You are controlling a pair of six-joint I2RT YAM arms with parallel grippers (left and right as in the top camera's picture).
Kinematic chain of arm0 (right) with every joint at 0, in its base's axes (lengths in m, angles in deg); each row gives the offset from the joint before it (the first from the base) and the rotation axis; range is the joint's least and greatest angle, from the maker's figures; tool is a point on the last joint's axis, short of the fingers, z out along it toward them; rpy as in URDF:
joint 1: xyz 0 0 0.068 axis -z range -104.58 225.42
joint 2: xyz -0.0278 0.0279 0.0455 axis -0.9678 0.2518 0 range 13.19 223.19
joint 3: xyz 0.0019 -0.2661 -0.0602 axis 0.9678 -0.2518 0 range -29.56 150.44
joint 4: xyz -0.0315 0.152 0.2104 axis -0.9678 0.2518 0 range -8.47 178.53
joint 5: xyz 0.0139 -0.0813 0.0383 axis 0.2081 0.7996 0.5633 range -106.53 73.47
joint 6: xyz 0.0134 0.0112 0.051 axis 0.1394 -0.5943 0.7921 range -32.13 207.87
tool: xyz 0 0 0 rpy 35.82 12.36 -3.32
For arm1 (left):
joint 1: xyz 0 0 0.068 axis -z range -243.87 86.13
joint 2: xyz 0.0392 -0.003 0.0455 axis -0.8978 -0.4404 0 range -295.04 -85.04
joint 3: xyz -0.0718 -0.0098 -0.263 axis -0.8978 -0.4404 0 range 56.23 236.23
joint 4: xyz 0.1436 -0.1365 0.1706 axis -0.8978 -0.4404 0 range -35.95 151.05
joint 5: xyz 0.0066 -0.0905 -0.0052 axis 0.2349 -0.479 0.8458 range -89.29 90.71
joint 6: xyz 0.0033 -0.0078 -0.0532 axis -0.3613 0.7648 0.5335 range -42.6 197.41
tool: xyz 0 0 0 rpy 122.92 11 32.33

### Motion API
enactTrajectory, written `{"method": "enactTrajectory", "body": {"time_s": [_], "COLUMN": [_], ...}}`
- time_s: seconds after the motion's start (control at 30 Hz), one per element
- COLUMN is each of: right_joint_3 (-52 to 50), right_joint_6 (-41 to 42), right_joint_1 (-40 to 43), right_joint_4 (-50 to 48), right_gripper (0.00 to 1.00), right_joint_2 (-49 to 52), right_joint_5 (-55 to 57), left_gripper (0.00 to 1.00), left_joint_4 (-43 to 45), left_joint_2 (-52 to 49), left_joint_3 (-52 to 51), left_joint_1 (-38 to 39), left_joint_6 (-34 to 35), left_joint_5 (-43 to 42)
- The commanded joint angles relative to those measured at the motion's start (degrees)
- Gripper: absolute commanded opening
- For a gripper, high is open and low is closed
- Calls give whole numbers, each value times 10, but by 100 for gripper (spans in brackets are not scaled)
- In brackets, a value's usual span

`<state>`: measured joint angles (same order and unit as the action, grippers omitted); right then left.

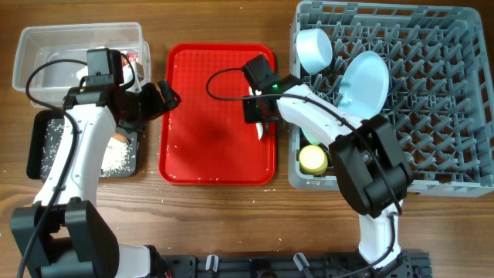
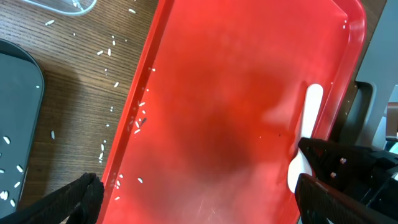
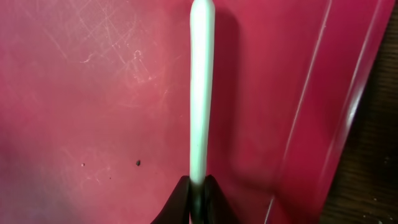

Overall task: Sort waste into correct bins and load items into the dishwasher rack
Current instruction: 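Grasp the white spoon on the red tray with the right gripper, then lay the white spoon in the dish rack and release it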

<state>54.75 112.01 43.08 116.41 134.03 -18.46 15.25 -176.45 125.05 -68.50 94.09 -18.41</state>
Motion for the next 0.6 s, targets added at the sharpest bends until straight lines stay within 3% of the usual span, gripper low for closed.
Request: {"method": "enactTrajectory", "body": {"time_s": [0.0, 0.17, 0.33, 0.43, 0.57], "right_joint_3": [-2, 72, 80, 80, 79], "right_joint_6": [-9, -16, -6, 93, 381], "right_joint_1": [1, 3, 35, 68, 119], "right_joint_4": [35, 108, 173, 268, 446], "right_gripper": [4, 4, 4, 4, 4], "right_joint_2": [27, -87, -264, -345, -410], "right_joint_5": [10, -7, 21, 117, 254], "left_gripper": [100, 100, 100, 100, 100], "left_joint_4": [2, 2, 2, 2, 2], "left_joint_2": [5, 5, 5, 5, 5], "left_joint_3": [7, 7, 7, 7, 7], "left_joint_1": [-2, -2, -2, -2, -2], "left_joint_6": [1, 1, 1, 1, 1], "left_joint_5": [2, 2, 2, 2, 2]}}
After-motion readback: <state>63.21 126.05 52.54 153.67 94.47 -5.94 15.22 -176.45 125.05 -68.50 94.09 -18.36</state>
